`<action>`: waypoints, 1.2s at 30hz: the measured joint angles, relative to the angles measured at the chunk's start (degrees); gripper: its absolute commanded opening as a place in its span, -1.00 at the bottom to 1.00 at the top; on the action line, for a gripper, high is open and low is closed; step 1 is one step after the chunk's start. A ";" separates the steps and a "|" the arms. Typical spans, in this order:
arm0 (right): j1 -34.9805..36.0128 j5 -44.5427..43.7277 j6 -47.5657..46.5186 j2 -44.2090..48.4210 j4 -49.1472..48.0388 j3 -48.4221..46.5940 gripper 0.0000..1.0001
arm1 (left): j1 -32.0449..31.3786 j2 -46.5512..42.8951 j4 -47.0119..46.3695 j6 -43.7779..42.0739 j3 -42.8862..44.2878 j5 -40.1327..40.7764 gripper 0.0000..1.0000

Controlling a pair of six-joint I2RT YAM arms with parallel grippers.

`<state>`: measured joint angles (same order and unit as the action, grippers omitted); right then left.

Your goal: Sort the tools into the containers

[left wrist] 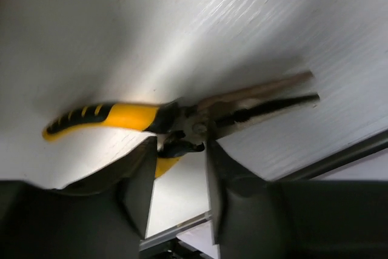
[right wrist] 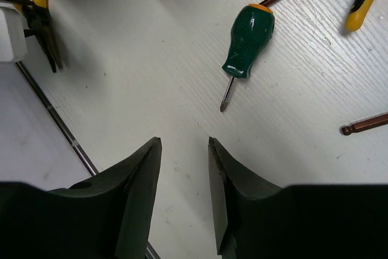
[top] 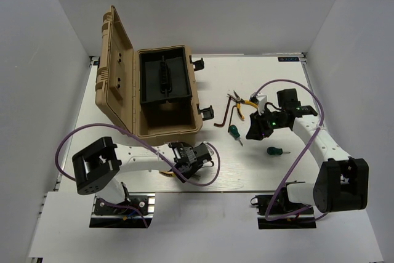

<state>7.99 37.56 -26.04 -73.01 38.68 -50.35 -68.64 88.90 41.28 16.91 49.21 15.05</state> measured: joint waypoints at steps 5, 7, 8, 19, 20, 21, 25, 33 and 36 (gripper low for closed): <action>-0.31 0.44 0.02 0.00 0.11 0.02 -0.14 | 0.57 0.96 -1.29 -1.75 0.37 -2.01 -0.45; -0.48 0.68 0.00 0.00 0.22 0.02 -0.14 | 0.52 1.40 -1.11 -2.19 0.68 -2.32 -0.61; -0.57 0.79 0.00 0.00 0.22 0.02 -0.14 | 0.39 1.70 -0.92 -2.43 0.94 -2.47 -0.69; -1.73 2.32 -0.81 0.02 0.70 0.02 0.09 | -4.94 6.12 -0.68 -3.61 7.43 -5.51 -1.00; -1.84 2.34 -1.07 0.02 0.76 0.02 0.09 | -6.27 6.40 -0.63 -4.07 8.85 -6.84 -1.00; -1.97 2.27 -1.18 0.11 0.90 0.02 0.09 | -7.65 6.36 -0.72 -4.50 10.38 -8.07 -1.00; -2.51 1.68 -0.94 1.03 0.94 0.02 -0.06 | -11.32 5.27 0.42 -6.47 18.45 -11.56 -1.00; -4.68 -1.09 1.64 3.72 -0.02 0.02 -0.48 | -12.07 -4.98 2.62 -7.56 29.92 -6.27 -1.00; -5.70 -2.54 2.84 3.93 -0.68 0.11 -0.48 | -11.10 -10.27 4.00 -7.43 29.94 -1.97 -1.00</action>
<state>2.28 35.03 -23.20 -69.08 38.00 -50.24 -79.75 78.63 45.28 9.47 79.15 13.08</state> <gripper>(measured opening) 0.263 0.141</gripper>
